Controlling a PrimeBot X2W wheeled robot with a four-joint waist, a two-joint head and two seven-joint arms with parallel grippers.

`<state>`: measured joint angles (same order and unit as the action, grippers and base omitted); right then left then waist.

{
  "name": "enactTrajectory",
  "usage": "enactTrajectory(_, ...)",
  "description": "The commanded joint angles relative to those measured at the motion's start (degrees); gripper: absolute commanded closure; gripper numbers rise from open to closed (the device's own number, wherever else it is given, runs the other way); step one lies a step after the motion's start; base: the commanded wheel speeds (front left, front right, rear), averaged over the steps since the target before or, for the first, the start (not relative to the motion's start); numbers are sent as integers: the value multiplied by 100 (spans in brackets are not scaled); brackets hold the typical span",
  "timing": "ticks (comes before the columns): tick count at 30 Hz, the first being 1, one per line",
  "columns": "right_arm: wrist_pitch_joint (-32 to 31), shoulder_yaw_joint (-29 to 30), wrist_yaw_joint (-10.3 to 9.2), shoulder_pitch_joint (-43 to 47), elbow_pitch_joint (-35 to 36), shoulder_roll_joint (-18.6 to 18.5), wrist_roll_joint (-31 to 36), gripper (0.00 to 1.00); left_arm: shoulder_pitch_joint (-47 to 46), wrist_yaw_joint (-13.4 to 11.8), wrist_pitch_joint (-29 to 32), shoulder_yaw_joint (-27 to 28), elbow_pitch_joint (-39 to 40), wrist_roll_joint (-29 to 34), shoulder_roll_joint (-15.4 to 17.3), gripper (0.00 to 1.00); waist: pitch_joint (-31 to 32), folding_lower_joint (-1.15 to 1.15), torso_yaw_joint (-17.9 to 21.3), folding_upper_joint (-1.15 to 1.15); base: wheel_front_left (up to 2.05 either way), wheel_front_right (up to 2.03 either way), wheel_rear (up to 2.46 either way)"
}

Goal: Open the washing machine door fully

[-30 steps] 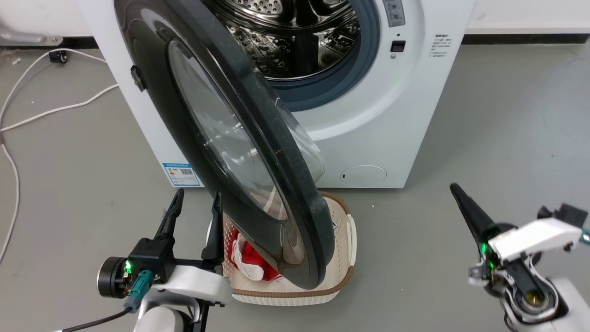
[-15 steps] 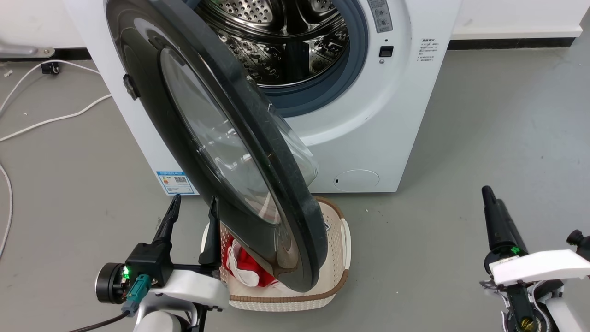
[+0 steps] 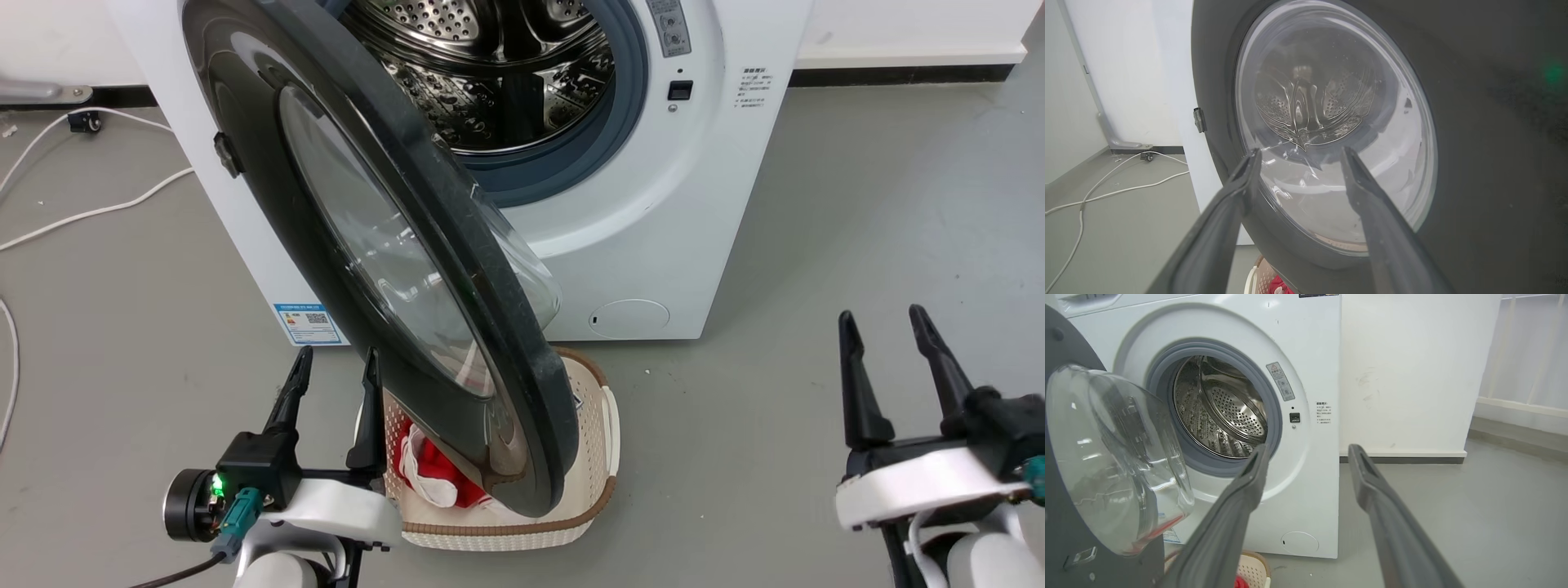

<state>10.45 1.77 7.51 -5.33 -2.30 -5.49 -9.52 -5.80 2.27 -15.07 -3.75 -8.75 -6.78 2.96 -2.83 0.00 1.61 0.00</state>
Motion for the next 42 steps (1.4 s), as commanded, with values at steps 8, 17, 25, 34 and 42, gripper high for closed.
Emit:
enactTrajectory(8,-304,-107,-4,633,484,242,994,0,25,16,-15,-20,-6,59,8,0,24,0,-23,0,0,0,0)
enactTrajectory(17,-157,-105,-4,673,265,270,724,0,19,19,-15,-22,16,107,14,0,24,0,-15,0,0,0,0)
enactTrajectory(25,-102,-95,-4,565,156,272,677,0,-12,30,-15,-19,-9,84,16,87,7,0,-23,0,0,0,0)
enactTrajectory(34,-91,-121,-4,535,95,272,668,0,-45,30,-15,8,65,70,19,100,2,0,-10,0,0,0,0)
enactTrajectory(42,-111,-91,-4,521,110,272,669,0,-218,48,-15,53,426,-37,12,100,-34,0,-16,0,0,0,0)
